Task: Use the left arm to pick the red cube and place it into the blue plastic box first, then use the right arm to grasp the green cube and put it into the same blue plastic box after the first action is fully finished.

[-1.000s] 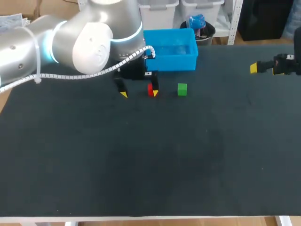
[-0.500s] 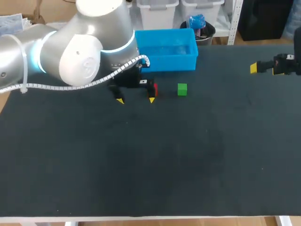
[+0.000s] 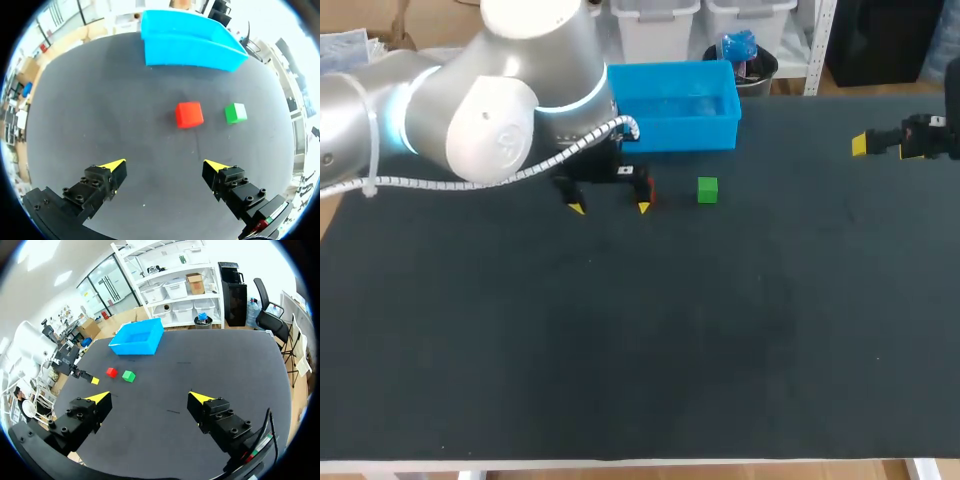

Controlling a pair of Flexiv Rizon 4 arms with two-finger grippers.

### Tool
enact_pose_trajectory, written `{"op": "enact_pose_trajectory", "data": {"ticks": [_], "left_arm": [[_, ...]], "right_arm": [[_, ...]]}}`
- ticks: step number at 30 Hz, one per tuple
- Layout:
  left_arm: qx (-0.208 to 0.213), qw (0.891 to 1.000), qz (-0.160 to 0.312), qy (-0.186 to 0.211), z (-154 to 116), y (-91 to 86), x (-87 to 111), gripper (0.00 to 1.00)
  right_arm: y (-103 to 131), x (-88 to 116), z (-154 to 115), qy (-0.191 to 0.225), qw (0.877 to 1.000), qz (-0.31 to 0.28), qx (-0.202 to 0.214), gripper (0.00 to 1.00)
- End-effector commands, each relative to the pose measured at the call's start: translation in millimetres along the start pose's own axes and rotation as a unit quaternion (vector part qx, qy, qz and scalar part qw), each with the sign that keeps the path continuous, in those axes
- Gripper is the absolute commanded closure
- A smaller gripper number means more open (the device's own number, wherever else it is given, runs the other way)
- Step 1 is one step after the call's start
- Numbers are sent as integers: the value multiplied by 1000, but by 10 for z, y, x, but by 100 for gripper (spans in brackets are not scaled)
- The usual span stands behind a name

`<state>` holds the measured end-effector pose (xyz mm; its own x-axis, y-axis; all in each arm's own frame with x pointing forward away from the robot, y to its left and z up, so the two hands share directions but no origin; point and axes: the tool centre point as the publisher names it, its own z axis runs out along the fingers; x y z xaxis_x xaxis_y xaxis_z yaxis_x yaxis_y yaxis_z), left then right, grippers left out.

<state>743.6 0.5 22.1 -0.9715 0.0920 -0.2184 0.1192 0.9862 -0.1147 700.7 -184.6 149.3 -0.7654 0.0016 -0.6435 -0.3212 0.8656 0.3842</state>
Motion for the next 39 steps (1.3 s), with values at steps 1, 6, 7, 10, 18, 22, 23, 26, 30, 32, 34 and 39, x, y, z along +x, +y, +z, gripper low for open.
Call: {"op": "enact_pose_trajectory", "data": {"ticks": [1, 6, 7, 10, 18, 22, 23, 26, 30, 32, 34, 39], "left_arm": [[-11, 1000, -8, 13, 111, -103, -246, 0], [-18, 1000, -14, 14, 182, -191, -446, 0], [-19, 1000, -15, 14, 195, -209, -482, 0], [-21, 999, -22, 16, 231, -252, -571, 0], [-27, 999, -32, 21, 279, -311, -690, 0], [-30, 999, -39, 24, 286, -295, -699, 0], [-30, 998, -40, 24, 286, -292, -699, 0], [-34, 998, -45, 27, 287, -279, -680, 0], [-36, 997, -54, 29, 305, -272, -633, 0], [-36, 997, -55, 29, 320, -280, -602, 0], [-35, 997, -55, 29, 352, -290, -578, 0], [-38, 997, -58, 24, 392, -298, -529, 0]], "right_arm": [[-5, -1, -1, 0, 1000, 0, -1, 0], [-5, -1, -1, 0, 1000, 0, -1, 0], [-5, -1, -1, 0, 1000, 0, -1, 0], [-5, -1, -1, 0, 1000, 0, -1, 0], [-5, -1, -1, 0, 1000, 0, -1, 0], [-5, -1, -1, 0, 1000, 0, -1, 0], [-5, -1, -1, 0, 1000, 0, -1, 0], [-5, -1, -1, 0, 1000, 0, -1, 0], [-5, -1, -1, 0, 1000, 0, -1, 0], [-5, -1, -1, 0, 1000, 0, -1, 0], [-5, -1, -1, 0, 1000, 0, -1, 0], [-5, -1, -1, 0, 1000, 0, -1, 0]]}}
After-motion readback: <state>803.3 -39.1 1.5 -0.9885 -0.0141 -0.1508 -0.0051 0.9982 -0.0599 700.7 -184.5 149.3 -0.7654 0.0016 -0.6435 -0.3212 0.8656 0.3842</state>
